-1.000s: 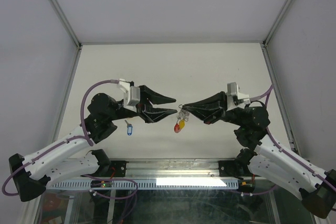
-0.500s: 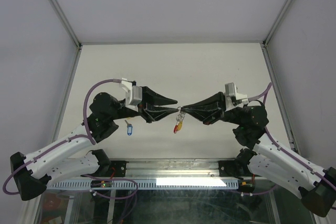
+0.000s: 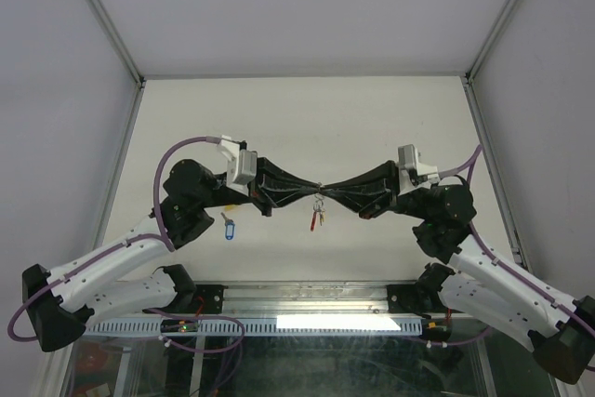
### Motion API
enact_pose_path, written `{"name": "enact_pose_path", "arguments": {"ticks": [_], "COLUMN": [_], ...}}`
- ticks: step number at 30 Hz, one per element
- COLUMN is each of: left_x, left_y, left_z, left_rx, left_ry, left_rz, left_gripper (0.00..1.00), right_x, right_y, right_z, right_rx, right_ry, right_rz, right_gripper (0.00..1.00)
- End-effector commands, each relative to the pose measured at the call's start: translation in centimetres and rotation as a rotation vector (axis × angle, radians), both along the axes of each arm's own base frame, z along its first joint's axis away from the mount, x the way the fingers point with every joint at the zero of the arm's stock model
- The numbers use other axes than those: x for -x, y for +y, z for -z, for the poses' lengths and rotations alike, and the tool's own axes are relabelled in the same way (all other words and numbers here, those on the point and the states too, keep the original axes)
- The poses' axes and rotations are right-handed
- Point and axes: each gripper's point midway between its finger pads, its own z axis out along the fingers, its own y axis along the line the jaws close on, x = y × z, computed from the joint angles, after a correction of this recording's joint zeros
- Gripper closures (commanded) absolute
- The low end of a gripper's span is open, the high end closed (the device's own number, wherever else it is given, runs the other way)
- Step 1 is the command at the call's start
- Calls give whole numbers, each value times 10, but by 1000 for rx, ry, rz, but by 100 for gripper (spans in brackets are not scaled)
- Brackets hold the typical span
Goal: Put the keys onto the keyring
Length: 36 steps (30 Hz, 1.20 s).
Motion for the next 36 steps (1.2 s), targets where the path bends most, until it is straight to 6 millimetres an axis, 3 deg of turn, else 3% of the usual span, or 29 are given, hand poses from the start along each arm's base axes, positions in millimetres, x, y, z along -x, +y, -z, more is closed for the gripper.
{"name": "enact_pose_path", "arguments": {"ticks": [1,6,10,16,21,25,36], "left_x": [4,2,-4,-7,-9,-14,-17], "left_y": [1,0,-1,-5,-9,-11,-9], "left_z": [-25,-21,-11,1,10,19,37], "left_rx": [46,-29,-130,-249,-331,-403,-538], "left_ry": [-51,-72,-99,-135,-159,-164,-135], "left_rz": [17,6,-12,9,40,49,67], "left_gripper": [100,100,100,100,100,100,100], "right_x": [6,1,-4,-7,-4,-13,-15], "right_y": [-6,-6,-10,-20,-24,-24,-14], "right_z": [-27,-20,-12,1,15,31,51], "right_rx": [-41,24,121,269,393,492,541], "right_ry": [-75,-73,-76,-94,-74,-25,31], "right_rz": [9,47,98,158,143,160,117], "right_gripper": [100,99,85,75,73,72,72]}}
